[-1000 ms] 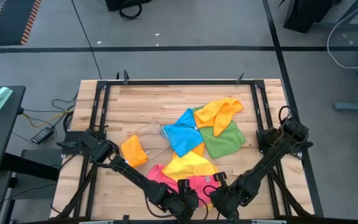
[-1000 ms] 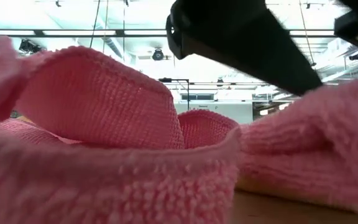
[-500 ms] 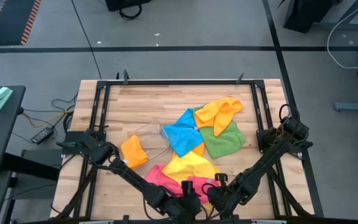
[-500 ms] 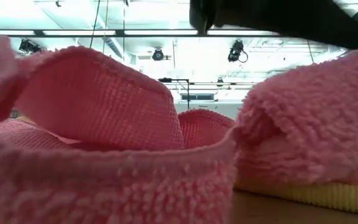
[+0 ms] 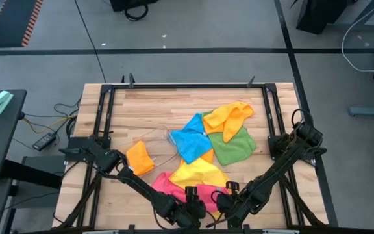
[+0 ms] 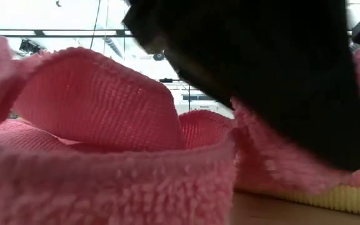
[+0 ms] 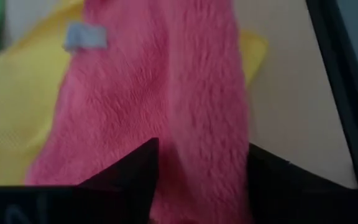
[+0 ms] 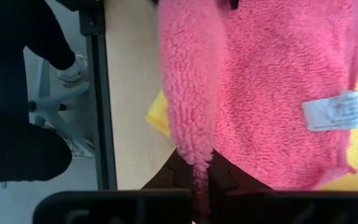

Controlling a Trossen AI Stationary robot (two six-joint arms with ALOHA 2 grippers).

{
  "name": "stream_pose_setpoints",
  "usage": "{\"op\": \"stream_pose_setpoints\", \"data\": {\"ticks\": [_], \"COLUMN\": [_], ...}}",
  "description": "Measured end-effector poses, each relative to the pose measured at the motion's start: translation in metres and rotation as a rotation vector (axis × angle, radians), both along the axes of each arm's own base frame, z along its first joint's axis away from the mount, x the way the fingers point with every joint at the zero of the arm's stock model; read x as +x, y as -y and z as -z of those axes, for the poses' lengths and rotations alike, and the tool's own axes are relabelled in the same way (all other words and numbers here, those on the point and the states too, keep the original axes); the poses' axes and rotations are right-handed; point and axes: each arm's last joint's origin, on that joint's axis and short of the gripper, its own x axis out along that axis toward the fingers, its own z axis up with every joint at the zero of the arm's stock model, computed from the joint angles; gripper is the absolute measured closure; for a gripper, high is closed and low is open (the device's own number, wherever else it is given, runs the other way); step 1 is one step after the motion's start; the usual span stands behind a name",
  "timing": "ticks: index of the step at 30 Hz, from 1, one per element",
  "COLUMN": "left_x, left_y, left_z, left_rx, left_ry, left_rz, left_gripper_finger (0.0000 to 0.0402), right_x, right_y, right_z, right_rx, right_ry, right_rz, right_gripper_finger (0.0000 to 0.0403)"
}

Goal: Fold microfiber towels
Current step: Fold the top pink microfiber cloth

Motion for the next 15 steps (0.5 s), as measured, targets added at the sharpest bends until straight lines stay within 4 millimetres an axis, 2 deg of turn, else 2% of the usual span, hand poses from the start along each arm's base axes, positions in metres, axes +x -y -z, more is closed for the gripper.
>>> {"op": "stream_pose_setpoints", "data": {"ticks": [4, 8, 15], "left_x": [-0.001, 0.000, 0.011], "left_y": [0.000, -0.003, -0.024], "left_z": [-0.001, -0.010, -0.015], "left_rx": [-0.006, 0.010, -0.048], "left_ry": [-0.048, -0.048, -0.103], "left_rz": [0.080, 0.129, 0.146], "left_gripper_finger": [0.0252, 0.0293, 0.0355], "right_x": [-0.002, -0.003, -0.006], "right_y": [-0.002, -0.003, 0.006], "right_z": [0.000, 0.000, 0.014], "right_rx": [-0.001, -0.006, -0.042], "right_ry": [-0.002, -0.002, -0.029], "right_rz": [-0.027, -0.042, -0.027], "right_gripper_finger": [0.0394, 0.0394, 0.0394]}}
